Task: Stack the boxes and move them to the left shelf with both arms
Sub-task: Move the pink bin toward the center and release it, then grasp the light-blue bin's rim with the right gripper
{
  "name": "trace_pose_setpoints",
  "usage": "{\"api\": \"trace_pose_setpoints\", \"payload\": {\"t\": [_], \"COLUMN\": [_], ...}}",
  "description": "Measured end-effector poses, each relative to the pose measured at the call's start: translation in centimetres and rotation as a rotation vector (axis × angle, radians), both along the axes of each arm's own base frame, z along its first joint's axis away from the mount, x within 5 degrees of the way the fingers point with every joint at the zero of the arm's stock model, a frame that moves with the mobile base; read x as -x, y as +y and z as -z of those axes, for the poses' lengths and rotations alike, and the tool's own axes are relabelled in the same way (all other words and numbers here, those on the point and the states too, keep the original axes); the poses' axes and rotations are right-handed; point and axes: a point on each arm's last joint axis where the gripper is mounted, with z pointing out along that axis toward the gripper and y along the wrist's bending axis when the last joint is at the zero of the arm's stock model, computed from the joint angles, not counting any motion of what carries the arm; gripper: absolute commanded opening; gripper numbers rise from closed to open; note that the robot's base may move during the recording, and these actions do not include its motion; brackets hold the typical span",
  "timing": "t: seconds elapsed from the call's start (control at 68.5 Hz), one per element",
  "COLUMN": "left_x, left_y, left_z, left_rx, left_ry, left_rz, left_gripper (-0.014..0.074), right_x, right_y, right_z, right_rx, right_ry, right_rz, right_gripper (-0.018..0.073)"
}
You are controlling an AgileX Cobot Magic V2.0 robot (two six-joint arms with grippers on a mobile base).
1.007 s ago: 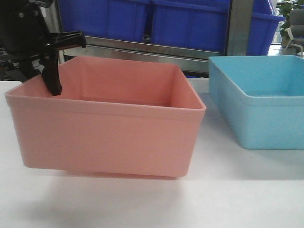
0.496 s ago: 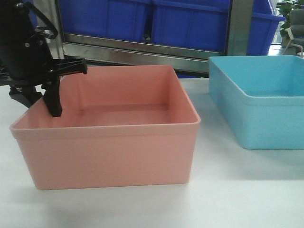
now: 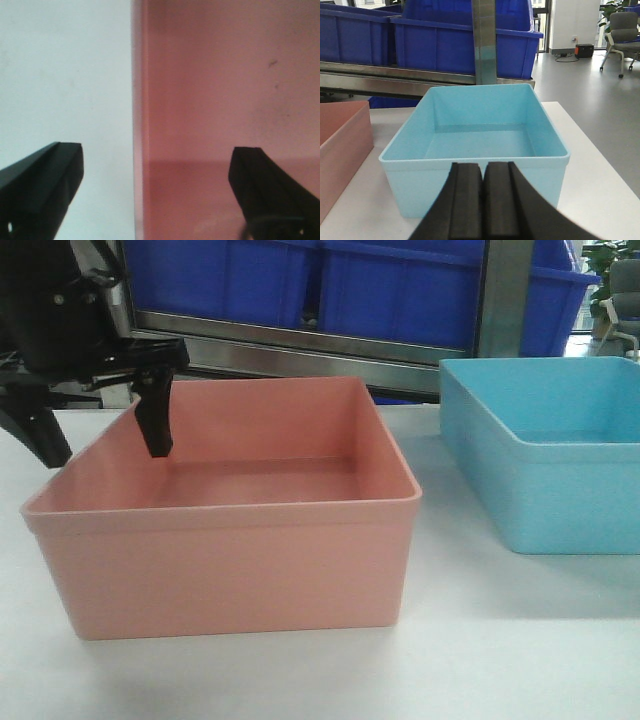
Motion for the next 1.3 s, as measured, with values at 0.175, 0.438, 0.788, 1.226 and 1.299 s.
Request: {"api": "trace_pose_setpoints", "payload": {"t": [0.175,0.438,0.788,1.226,1.299], "left_x": [1.4,8.3,18.0,22.9,22.9], "left_y": [0.5,3.7,7.9,9.9,9.9], "left_z": [-3.6,-8.8,-7.6,-4.6,-4.5], "left_rx": [-0.016,-0.018,0.027,0.065,0.062], "left_ry": [-0.064,-0.272,-0.524,-0.737,-0.735], "left_rz": [0.106,0.169,0.166,0.165,0.166], "left_gripper": [0.0493,0.0260,-0.0018,-0.0013,-0.0013], "right_x": [0.0,0.0,0.1,-4.7,-7.2], "right_y": [0.0,0.0,0.0,0.0,0.0], "right_z": [0.0,0.0,-0.1,-10.5,-12.5], "right_rx": [0.000,0.000,-0.045,-0.053,-0.052], "right_ry": [0.000,0.000,0.062,0.231,0.268], "right_rz": [0.000,0.000,0.002,0.010,0.011], "right_gripper": [0.0055,0.0055,0.0057,0.0266,0.0422]}}
